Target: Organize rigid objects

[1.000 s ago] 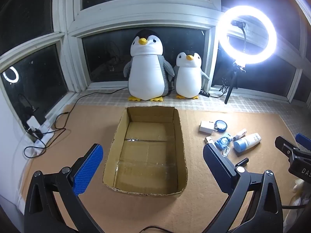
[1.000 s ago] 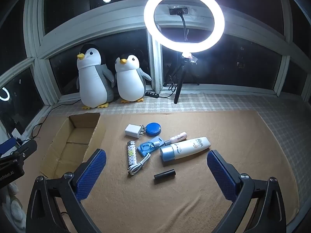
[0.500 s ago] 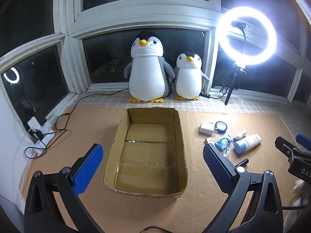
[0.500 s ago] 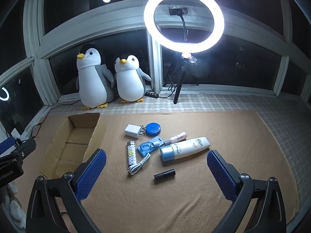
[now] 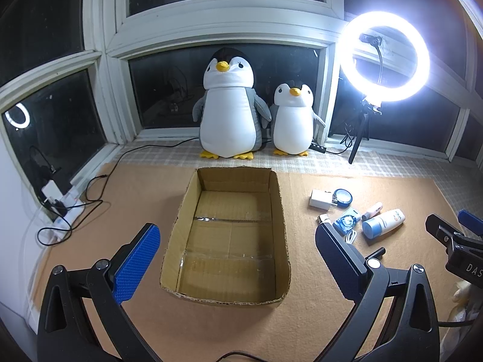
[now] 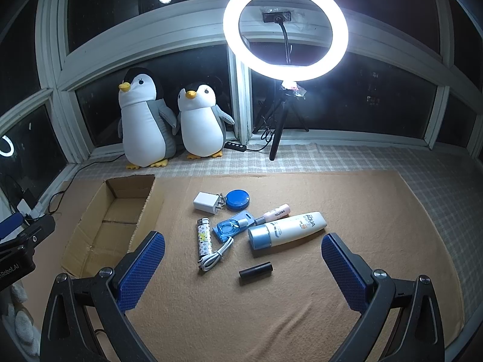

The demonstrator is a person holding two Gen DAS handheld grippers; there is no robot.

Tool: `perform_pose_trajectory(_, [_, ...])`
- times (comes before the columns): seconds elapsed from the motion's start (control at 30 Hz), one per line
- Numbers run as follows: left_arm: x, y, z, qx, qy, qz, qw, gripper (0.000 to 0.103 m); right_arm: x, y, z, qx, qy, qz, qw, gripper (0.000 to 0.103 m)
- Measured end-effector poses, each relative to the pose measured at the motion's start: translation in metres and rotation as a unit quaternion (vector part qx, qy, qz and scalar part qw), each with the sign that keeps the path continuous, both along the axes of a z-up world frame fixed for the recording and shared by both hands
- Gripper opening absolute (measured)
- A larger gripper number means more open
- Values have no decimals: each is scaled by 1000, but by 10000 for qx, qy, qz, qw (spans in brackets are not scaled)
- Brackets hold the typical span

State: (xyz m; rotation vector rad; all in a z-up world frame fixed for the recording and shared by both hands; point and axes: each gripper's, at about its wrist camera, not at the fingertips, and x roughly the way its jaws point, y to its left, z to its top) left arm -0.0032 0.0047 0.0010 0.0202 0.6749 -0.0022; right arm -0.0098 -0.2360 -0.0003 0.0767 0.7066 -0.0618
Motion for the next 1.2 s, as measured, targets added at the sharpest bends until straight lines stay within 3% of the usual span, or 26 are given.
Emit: perform_pose_trajectory(1.2, [4,2,-5,-58,35,43,10000,102,4,3,-7,35,108,-16,9999,103])
